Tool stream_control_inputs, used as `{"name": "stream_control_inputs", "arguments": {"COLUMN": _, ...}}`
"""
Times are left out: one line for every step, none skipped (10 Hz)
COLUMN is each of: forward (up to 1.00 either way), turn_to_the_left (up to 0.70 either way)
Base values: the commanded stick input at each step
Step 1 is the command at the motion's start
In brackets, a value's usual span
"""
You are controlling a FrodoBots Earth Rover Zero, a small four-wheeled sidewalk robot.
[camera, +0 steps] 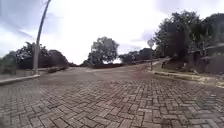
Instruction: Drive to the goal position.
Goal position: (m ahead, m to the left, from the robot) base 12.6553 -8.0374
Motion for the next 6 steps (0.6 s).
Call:
{"name": "stream_control_inputs", "arguments": {"forward": 0.7, "turn_to_the_left": 0.0}}
{"name": "stream_control_inputs", "arguments": {"forward": 0.7, "turn_to_the_left": 0.0}}
{"name": "stream_control_inputs", "arguments": {"forward": 0.7, "turn_to_the_left": 0.0}}
{"name": "stream_control_inputs", "arguments": {"forward": 0.7, "turn_to_the_left": 0.0}}
{"name": "stream_control_inputs", "arguments": {"forward": 0.7, "turn_to_the_left": 0.0}}
{"name": "stream_control_inputs", "arguments": {"forward": 0.7, "turn_to_the_left": 0.0}}
